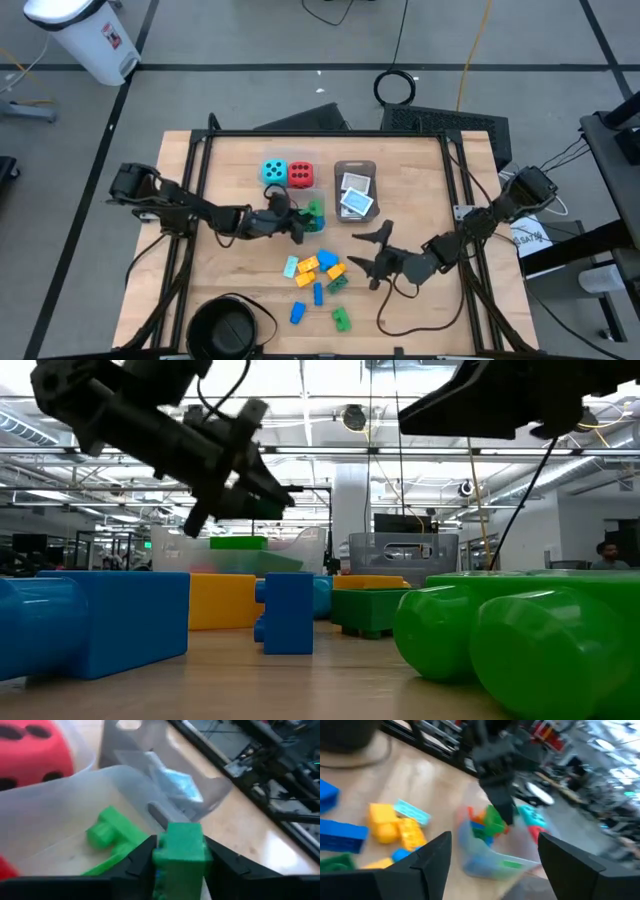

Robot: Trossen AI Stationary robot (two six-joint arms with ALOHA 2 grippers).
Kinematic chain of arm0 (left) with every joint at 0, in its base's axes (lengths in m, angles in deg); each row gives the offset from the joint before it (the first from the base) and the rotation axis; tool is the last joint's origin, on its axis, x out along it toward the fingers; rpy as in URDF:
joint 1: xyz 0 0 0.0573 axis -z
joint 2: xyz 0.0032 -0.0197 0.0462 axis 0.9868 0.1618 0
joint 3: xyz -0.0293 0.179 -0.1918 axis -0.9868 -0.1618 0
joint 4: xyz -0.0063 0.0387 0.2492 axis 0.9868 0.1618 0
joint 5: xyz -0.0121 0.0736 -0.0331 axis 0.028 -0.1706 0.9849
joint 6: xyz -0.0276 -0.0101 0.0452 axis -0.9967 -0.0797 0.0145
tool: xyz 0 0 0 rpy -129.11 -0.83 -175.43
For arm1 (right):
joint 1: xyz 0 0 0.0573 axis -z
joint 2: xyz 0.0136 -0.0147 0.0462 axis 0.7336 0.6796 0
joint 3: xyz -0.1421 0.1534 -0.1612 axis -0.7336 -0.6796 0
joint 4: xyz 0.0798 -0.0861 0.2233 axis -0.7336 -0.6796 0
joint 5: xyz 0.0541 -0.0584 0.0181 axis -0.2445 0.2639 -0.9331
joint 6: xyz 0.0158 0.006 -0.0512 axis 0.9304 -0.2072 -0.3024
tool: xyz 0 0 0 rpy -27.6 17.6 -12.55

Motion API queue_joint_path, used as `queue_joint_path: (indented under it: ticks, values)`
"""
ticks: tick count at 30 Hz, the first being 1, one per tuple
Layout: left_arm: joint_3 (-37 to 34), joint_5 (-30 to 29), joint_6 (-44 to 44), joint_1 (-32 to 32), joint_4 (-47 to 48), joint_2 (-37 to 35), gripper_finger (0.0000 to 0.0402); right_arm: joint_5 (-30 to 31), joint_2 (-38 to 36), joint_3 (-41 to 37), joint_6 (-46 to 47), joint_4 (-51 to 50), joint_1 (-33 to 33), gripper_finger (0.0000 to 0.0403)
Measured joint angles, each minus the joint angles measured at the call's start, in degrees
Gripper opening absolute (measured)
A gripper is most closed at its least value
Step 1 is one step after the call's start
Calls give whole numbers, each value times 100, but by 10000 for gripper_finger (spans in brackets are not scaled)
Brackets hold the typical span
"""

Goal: Pick & Place Toys
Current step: Put the green game piece into the bottom transparent bin

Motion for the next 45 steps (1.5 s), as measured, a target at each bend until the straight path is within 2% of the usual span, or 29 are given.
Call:
queue_joint_path:
  ticks: [7, 14, 19, 27, 34, 38, 42, 45]
  values:
    - [65, 0, -286, -16, -49, 269, 198, -1257, 2, 2, 600, -86, 273, 256]
    - [60, 85, 32, -22, -501, 205, 227, -2390, 4, 2, 1496, -410, 502, 262]
    - [63, 322, 64, -27, -734, -101, 229, -3260, 265, 0, 2044, -608, 582, 259]
    - [63, 389, 349, -27, -765, -236, 230, -4356, 1248, 487, 2128, -657, 583, 245]
    - [60, 542, 370, -27, -722, -238, 230, -5096, 1615, 1266, 2069, -1754, 559, 224]
    - [60, 651, 370, -27, -683, -238, 230, -5178, 1606, 1419, 2329, -1534, 453, 218]
    - [60, 651, 366, -20, -654, -238, 230, -5958, 1670, 1460, 2331, -1301, 332, 217]
    - [60, 651, 366, -20, -655, -238, 230, -6200, 1901, 1465, 2342, -995, 318, 211]
